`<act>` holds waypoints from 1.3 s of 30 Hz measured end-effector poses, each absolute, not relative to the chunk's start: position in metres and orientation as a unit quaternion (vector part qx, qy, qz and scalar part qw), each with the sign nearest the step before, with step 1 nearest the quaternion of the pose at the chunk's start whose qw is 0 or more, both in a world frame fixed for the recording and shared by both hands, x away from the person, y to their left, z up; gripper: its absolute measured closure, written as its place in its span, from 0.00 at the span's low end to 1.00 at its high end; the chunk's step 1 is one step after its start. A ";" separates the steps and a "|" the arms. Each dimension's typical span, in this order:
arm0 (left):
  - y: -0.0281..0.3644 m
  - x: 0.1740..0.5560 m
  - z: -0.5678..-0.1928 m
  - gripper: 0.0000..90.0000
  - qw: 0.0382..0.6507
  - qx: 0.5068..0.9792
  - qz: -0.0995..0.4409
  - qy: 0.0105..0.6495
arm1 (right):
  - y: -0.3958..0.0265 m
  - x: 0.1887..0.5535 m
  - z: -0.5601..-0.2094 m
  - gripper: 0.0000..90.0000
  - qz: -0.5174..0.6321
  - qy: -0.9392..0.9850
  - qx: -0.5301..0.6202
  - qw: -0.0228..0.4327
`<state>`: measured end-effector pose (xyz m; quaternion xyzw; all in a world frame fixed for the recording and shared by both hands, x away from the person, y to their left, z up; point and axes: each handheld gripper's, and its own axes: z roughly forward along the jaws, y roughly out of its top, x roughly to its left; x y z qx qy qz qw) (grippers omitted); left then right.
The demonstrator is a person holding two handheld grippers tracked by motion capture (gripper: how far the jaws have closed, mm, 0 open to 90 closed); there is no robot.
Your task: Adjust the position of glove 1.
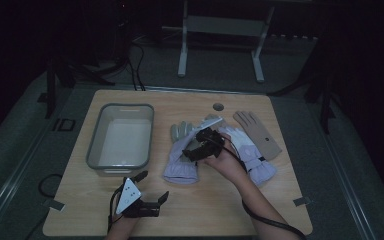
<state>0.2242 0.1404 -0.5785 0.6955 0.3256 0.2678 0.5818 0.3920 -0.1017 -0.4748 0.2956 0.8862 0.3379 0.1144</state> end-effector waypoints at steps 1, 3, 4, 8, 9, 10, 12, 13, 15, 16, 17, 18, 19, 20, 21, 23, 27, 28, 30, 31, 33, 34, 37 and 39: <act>0.140 0.224 -0.579 0.02 0.583 0.695 0.267 0.326 | -0.097 0.394 -0.479 0.18 0.337 0.887 0.295 0.109; 0.140 0.224 -0.579 0.02 0.583 0.695 0.267 0.325 | -0.088 0.396 -0.488 0.18 0.332 0.890 0.295 0.107; 0.140 0.224 -0.579 0.02 0.583 0.695 0.267 0.325 | -0.084 0.398 -0.492 0.18 0.329 0.890 0.295 0.108; 0.140 0.224 -0.579 0.02 0.582 0.696 0.268 0.324 | -0.073 0.405 -0.506 0.18 0.316 0.892 0.302 0.113; 0.140 0.224 -0.579 0.02 0.582 0.696 0.268 0.324 | -0.073 0.405 -0.506 0.18 0.316 0.892 0.302 0.113; 0.140 0.224 -0.578 0.02 0.581 0.697 0.269 0.322 | -0.071 0.406 -0.511 0.18 0.313 0.892 0.305 0.115; 0.139 0.224 -0.578 0.02 0.580 0.699 0.269 0.322 | -0.066 0.411 -0.525 0.18 0.291 0.895 0.314 0.129; 0.139 0.224 -0.578 0.02 0.580 0.699 0.268 0.323 | -0.065 0.412 -0.530 0.18 0.289 0.894 0.317 0.131; 0.139 0.224 -0.578 0.02 0.580 0.698 0.267 0.324 | -0.065 0.414 -0.534 0.18 0.287 0.894 0.320 0.128; 0.140 0.224 -0.578 0.02 0.581 0.697 0.266 0.325 | -0.065 0.415 -0.538 0.18 0.283 0.895 0.321 0.128; 0.140 0.224 -0.578 0.02 0.581 0.697 0.266 0.325 | -0.067 0.417 -0.541 0.20 0.287 0.893 0.324 0.124; 0.139 0.224 -0.578 0.02 0.581 0.697 0.267 0.325 | -0.068 0.418 -0.543 0.24 0.288 0.893 0.325 0.118; 0.139 0.224 -0.578 0.02 0.580 0.698 0.268 0.324 | -0.069 0.418 -0.545 0.25 0.294 0.892 0.325 0.112; 0.139 0.224 -0.578 0.02 0.580 0.698 0.268 0.324 | -0.069 0.418 -0.546 0.27 0.297 0.891 0.325 0.111; 0.139 0.224 -0.578 0.02 0.579 0.698 0.269 0.323 | -0.069 0.418 -0.546 0.27 0.297 0.891 0.325 0.111; 0.139 0.224 -0.578 0.02 0.579 0.699 0.269 0.323 | -0.071 0.415 -0.548 0.43 0.310 0.889 0.319 0.106; 0.139 0.224 -0.578 0.02 0.579 0.698 0.268 0.325 | -0.070 0.410 -0.545 0.68 0.312 0.890 0.316 0.104; 0.139 0.224 -0.578 0.02 0.579 0.698 0.268 0.325 | -0.069 0.409 -0.544 0.72 0.311 0.890 0.317 0.102; 0.139 0.224 -0.578 0.02 0.579 0.698 0.267 0.325 | -0.069 0.409 -0.543 0.76 0.310 0.890 0.319 0.104; 0.139 0.224 -0.578 0.02 0.579 0.698 0.267 0.325 | -0.068 0.407 -0.542 0.83 0.308 0.887 0.328 0.107; 0.139 0.224 -0.578 0.02 0.579 0.698 0.267 0.325 | -0.069 0.407 -0.540 0.87 0.314 0.881 0.338 0.105; 0.139 0.224 -0.578 0.02 0.580 0.697 0.267 0.326 | -0.070 0.406 -0.539 0.88 0.319 0.877 0.345 0.102; 0.140 0.225 -0.578 0.02 0.581 0.696 0.266 0.327 | -0.074 0.403 -0.528 0.90 0.330 0.872 0.345 0.103; 0.140 0.225 -0.578 0.02 0.581 0.696 0.266 0.327 | -0.078 0.400 -0.520 0.90 0.337 0.870 0.343 0.111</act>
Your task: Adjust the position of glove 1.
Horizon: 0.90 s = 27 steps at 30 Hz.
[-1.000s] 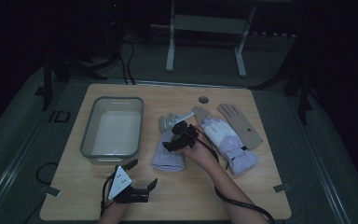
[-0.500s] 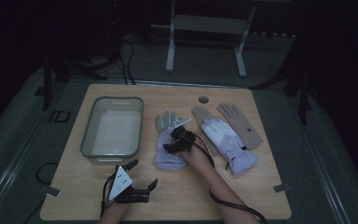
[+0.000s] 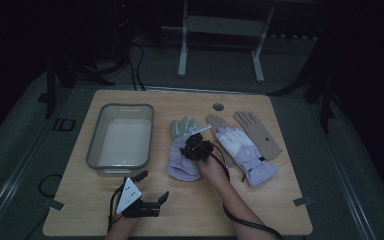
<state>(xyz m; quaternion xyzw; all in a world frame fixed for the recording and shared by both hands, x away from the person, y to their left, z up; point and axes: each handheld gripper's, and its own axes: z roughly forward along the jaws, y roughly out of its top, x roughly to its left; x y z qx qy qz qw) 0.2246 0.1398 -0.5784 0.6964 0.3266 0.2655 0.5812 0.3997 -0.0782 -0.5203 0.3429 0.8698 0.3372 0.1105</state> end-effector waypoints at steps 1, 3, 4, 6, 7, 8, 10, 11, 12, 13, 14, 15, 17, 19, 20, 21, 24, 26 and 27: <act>0.140 0.225 -0.578 0.02 0.581 0.696 0.266 0.327 | -0.081 0.399 -0.516 0.90 0.341 0.868 0.344 0.107; 0.140 0.225 -0.578 0.02 0.581 0.696 0.266 0.327 | -0.083 0.397 -0.511 0.90 0.347 0.865 0.346 0.107; 0.140 0.225 -0.578 0.02 0.581 0.697 0.266 0.327 | -0.086 0.390 -0.502 0.90 0.349 0.867 0.333 0.120; 0.140 0.225 -0.578 0.02 0.581 0.696 0.266 0.328 | -0.089 0.384 -0.494 0.90 0.355 0.866 0.330 0.122; 0.140 0.225 -0.578 0.02 0.580 0.697 0.266 0.328 | -0.092 0.381 -0.490 0.90 0.358 0.864 0.330 0.125; 0.140 0.225 -0.578 0.02 0.580 0.696 0.266 0.328 | -0.094 0.378 -0.488 0.90 0.359 0.863 0.332 0.125; 0.140 0.225 -0.578 0.02 0.580 0.697 0.266 0.328 | -0.096 0.376 -0.486 0.90 0.359 0.862 0.335 0.126; 0.140 0.225 -0.578 0.02 0.581 0.696 0.266 0.329 | -0.101 0.371 -0.484 0.90 0.359 0.861 0.337 0.129; 0.140 0.225 -0.578 0.02 0.581 0.696 0.266 0.328 | -0.101 0.371 -0.484 0.90 0.359 0.861 0.337 0.129; 0.140 0.225 -0.578 0.02 0.581 0.696 0.266 0.328 | -0.104 0.368 -0.485 0.90 0.359 0.860 0.340 0.128; 0.139 0.225 -0.578 0.02 0.580 0.696 0.266 0.329 | -0.106 0.366 -0.486 0.90 0.359 0.859 0.341 0.128; 0.139 0.225 -0.578 0.02 0.580 0.696 0.266 0.329 | -0.106 0.366 -0.486 0.90 0.359 0.859 0.341 0.128; 0.139 0.225 -0.578 0.02 0.580 0.696 0.266 0.329 | -0.109 0.364 -0.490 0.90 0.357 0.860 0.343 0.125; 0.139 0.225 -0.578 0.02 0.580 0.696 0.266 0.329 | -0.111 0.365 -0.497 0.90 0.353 0.860 0.350 0.116; 0.139 0.225 -0.578 0.02 0.580 0.696 0.267 0.329 | -0.111 0.366 -0.500 0.89 0.351 0.862 0.347 0.114; 0.140 0.225 -0.578 0.02 0.580 0.696 0.267 0.329 | -0.111 0.367 -0.503 0.89 0.349 0.862 0.349 0.113; 0.140 0.225 -0.578 0.02 0.580 0.696 0.266 0.329 | -0.110 0.371 -0.513 0.89 0.341 0.865 0.351 0.109; 0.140 0.225 -0.578 0.02 0.581 0.695 0.266 0.329 | -0.110 0.374 -0.521 0.89 0.334 0.868 0.353 0.104; 0.140 0.225 -0.578 0.02 0.581 0.695 0.266 0.329 | -0.109 0.375 -0.526 0.89 0.328 0.870 0.354 0.103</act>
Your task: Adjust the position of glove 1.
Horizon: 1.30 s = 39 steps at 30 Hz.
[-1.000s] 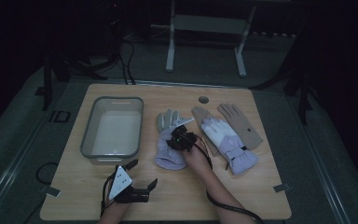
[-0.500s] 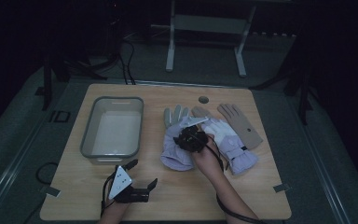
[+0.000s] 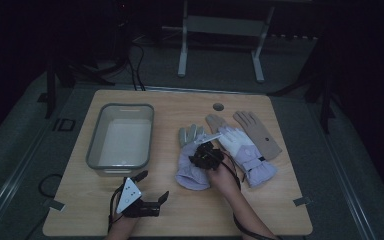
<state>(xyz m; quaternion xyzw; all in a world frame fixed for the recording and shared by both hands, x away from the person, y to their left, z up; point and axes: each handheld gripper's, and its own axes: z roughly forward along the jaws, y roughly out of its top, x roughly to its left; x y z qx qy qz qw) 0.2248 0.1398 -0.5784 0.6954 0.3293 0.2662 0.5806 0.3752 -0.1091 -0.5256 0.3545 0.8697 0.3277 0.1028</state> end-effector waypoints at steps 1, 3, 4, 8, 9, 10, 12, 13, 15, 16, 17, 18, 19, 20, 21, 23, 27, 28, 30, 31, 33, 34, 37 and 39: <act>0.140 0.225 -0.578 0.02 0.581 0.696 0.266 0.329 | -0.109 0.376 -0.531 0.88 0.324 0.872 0.354 0.099; 0.140 0.225 -0.578 0.02 0.581 0.695 0.265 0.330 | -0.109 0.376 -0.538 0.87 0.327 0.869 0.359 0.095; 0.140 0.225 -0.578 0.02 0.581 0.695 0.265 0.331 | -0.108 0.375 -0.539 0.86 0.328 0.868 0.359 0.099; 0.140 0.225 -0.578 0.02 0.580 0.696 0.264 0.331 | -0.108 0.376 -0.541 0.83 0.331 0.868 0.358 0.098; 0.140 0.225 -0.578 0.03 0.580 0.696 0.264 0.330 | -0.108 0.377 -0.541 0.82 0.331 0.868 0.357 0.096; 0.140 0.225 -0.578 0.02 0.580 0.697 0.264 0.330 | -0.108 0.378 -0.541 0.80 0.333 0.868 0.357 0.095; 0.140 0.225 -0.578 0.02 0.580 0.697 0.264 0.330 | -0.109 0.378 -0.541 0.75 0.337 0.866 0.359 0.092; 0.140 0.225 -0.578 0.02 0.580 0.697 0.264 0.330 | -0.109 0.378 -0.541 0.72 0.338 0.864 0.362 0.092; 0.140 0.225 -0.578 0.02 0.580 0.696 0.264 0.330 | -0.109 0.378 -0.539 0.65 0.337 0.865 0.360 0.090; 0.140 0.226 -0.578 0.02 0.580 0.697 0.263 0.330 | -0.108 0.377 -0.537 0.60 0.334 0.866 0.359 0.095; 0.140 0.226 -0.578 0.02 0.579 0.697 0.263 0.331 | -0.109 0.376 -0.534 0.58 0.335 0.867 0.356 0.095; 0.140 0.226 -0.578 0.02 0.579 0.697 0.263 0.331 | -0.109 0.376 -0.531 0.54 0.339 0.867 0.353 0.093; 0.140 0.226 -0.578 0.03 0.579 0.698 0.262 0.331 | -0.110 0.375 -0.527 0.50 0.342 0.865 0.353 0.094; 0.140 0.226 -0.578 0.02 0.579 0.698 0.260 0.332 | -0.111 0.374 -0.525 0.47 0.345 0.864 0.353 0.096; 0.140 0.226 -0.578 0.02 0.579 0.697 0.260 0.333 | -0.113 0.375 -0.520 0.44 0.351 0.862 0.354 0.096; 0.140 0.226 -0.578 0.02 0.581 0.696 0.259 0.334 | -0.117 0.374 -0.513 0.41 0.363 0.858 0.352 0.089; 0.141 0.226 -0.578 0.02 0.582 0.695 0.259 0.335 | -0.128 0.372 -0.496 0.37 0.382 0.853 0.341 0.104; 0.141 0.226 -0.578 0.02 0.581 0.695 0.259 0.335 | -0.133 0.371 -0.492 0.37 0.383 0.853 0.338 0.109; 0.141 0.226 -0.578 0.02 0.581 0.696 0.259 0.334 | -0.140 0.372 -0.488 0.37 0.384 0.853 0.334 0.116; 0.141 0.226 -0.578 0.02 0.581 0.696 0.259 0.334 | -0.144 0.372 -0.485 0.37 0.387 0.852 0.331 0.120; 0.140 0.226 -0.578 0.02 0.581 0.696 0.259 0.334 | -0.153 0.372 -0.482 0.38 0.390 0.850 0.330 0.125; 0.140 0.226 -0.578 0.02 0.580 0.696 0.259 0.334 | -0.158 0.373 -0.480 0.38 0.387 0.848 0.336 0.131; 0.140 0.226 -0.578 0.02 0.580 0.697 0.259 0.333 | -0.174 0.375 -0.476 0.42 0.390 0.844 0.343 0.134; 0.140 0.226 -0.578 0.02 0.580 0.697 0.259 0.333 | -0.179 0.376 -0.475 0.42 0.389 0.844 0.344 0.136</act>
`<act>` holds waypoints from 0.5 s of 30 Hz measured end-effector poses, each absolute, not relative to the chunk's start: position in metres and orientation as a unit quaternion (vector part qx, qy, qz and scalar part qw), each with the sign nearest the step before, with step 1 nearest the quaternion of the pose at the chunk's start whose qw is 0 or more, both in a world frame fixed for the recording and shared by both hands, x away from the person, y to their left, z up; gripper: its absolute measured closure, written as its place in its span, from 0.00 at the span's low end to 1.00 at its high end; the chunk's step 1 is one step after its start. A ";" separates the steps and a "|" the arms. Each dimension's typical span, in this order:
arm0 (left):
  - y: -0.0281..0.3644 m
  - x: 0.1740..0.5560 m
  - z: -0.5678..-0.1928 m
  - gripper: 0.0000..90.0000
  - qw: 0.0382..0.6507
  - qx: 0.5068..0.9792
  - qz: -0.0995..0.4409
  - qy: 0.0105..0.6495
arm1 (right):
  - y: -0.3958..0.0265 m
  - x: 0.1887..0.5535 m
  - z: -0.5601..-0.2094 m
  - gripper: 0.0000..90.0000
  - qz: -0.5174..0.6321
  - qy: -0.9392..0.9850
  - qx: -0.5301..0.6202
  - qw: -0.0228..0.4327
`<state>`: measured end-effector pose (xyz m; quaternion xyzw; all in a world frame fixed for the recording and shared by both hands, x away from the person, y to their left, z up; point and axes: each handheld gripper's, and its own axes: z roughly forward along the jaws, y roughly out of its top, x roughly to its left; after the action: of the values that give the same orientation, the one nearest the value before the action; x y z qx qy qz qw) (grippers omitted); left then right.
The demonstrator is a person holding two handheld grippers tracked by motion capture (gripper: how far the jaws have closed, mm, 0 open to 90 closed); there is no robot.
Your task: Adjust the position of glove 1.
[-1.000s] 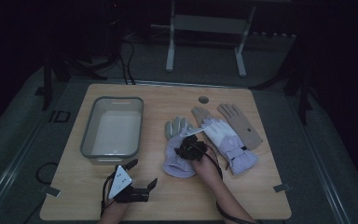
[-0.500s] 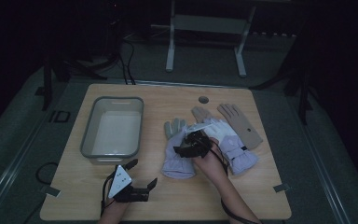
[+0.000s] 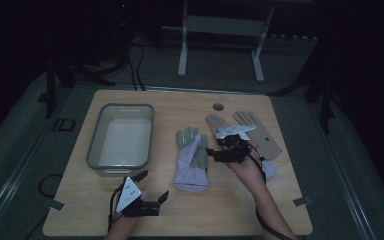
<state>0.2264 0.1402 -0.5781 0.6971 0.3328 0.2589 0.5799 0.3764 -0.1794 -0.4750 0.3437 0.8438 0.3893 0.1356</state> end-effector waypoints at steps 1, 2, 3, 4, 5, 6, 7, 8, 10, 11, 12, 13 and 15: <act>0.140 0.226 -0.578 0.02 0.580 0.697 0.259 0.333 | -0.192 0.379 -0.472 0.44 0.385 0.842 0.349 0.141; 0.140 0.226 -0.578 0.03 0.580 0.697 0.259 0.333 | -0.198 0.380 -0.471 0.45 0.387 0.840 0.353 0.144; 0.140 0.226 -0.578 0.03 0.580 0.697 0.259 0.333 | -0.203 0.381 -0.470 0.46 0.387 0.838 0.354 0.148; 0.140 0.226 -0.578 0.02 0.580 0.697 0.259 0.333 | -0.209 0.382 -0.468 0.46 0.386 0.838 0.355 0.151; 0.140 0.226 -0.578 0.03 0.580 0.697 0.259 0.334 | -0.215 0.384 -0.466 0.47 0.385 0.837 0.358 0.155; 0.140 0.226 -0.578 0.02 0.580 0.697 0.259 0.334 | -0.220 0.385 -0.465 0.48 0.384 0.836 0.358 0.162; 0.140 0.226 -0.578 0.02 0.580 0.697 0.259 0.334 | -0.226 0.386 -0.464 0.48 0.384 0.834 0.359 0.166; 0.140 0.226 -0.578 0.02 0.580 0.697 0.259 0.333 | -0.231 0.388 -0.463 0.48 0.382 0.833 0.363 0.168; 0.140 0.226 -0.578 0.02 0.580 0.697 0.259 0.333 | -0.242 0.389 -0.461 0.48 0.377 0.831 0.369 0.176; 0.140 0.226 -0.578 0.02 0.580 0.697 0.259 0.333 | -0.247 0.390 -0.461 0.48 0.375 0.830 0.372 0.179; 0.140 0.226 -0.578 0.03 0.580 0.697 0.259 0.333 | -0.252 0.391 -0.462 0.48 0.372 0.830 0.375 0.179; 0.140 0.226 -0.578 0.02 0.580 0.697 0.259 0.334 | -0.256 0.392 -0.463 0.48 0.369 0.830 0.377 0.182; 0.140 0.226 -0.578 0.02 0.580 0.697 0.259 0.333 | -0.266 0.394 -0.466 0.48 0.365 0.829 0.384 0.179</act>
<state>0.2264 0.1405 -0.5781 0.6967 0.3334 0.2590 0.5799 0.3937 -0.2659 -0.4658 0.3835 0.8294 0.3649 0.1786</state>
